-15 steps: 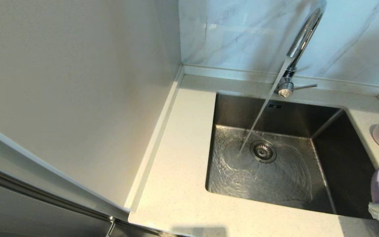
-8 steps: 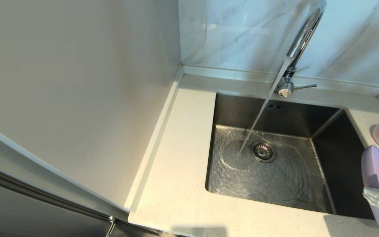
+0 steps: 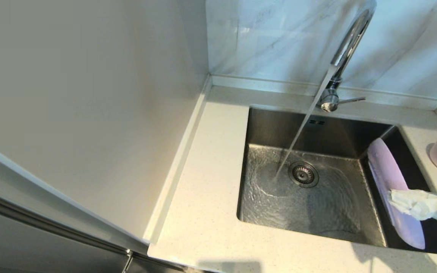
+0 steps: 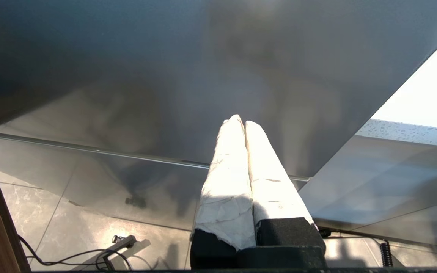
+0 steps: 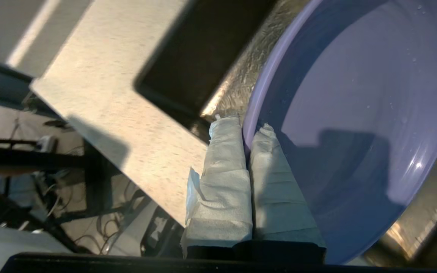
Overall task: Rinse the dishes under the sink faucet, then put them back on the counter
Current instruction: Rinse the plate
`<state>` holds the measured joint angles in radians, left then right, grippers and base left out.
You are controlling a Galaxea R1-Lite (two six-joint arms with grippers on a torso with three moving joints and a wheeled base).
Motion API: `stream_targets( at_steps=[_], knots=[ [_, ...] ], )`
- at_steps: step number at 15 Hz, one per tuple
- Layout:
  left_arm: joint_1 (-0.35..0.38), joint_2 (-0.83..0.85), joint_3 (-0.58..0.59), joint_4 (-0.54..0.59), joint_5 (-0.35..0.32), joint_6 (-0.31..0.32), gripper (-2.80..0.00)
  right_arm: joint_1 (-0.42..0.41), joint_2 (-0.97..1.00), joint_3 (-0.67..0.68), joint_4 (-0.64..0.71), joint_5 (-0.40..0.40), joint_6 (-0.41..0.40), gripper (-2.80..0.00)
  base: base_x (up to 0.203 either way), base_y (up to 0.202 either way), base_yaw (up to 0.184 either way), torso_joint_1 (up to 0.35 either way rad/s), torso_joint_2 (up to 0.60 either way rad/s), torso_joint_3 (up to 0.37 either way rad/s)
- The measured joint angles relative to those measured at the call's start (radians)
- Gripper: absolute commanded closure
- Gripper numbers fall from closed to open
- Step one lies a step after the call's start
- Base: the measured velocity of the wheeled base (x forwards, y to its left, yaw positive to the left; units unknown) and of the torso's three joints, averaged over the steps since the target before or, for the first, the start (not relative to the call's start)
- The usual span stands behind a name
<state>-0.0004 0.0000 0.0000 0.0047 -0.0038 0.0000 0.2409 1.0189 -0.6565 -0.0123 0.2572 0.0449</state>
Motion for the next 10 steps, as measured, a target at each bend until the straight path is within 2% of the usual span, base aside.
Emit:
stream_targets(
  at_steps=[3,6,10],
  knots=[
    [0.0,0.0,0.0,0.0,0.0,0.0,0.0,0.074,0.084,-0.084,-0.001,0.043,-0.008,0.0,0.0,0.0,0.0,0.0,0.0,0.0],
    [0.0,0.0,0.0,0.0,0.0,0.0,0.0,0.156,0.173,-0.168,-0.005,0.043,-0.004,0.0,0.0,0.0,0.0,0.0,0.0,0.0],
    [0.0,0.0,0.0,0.0,0.001,0.0,0.0,0.203,0.303,-0.272,-0.01,0.032,0.024,0.0,0.0,0.0,0.0,0.0,0.0,0.0]
  ],
)
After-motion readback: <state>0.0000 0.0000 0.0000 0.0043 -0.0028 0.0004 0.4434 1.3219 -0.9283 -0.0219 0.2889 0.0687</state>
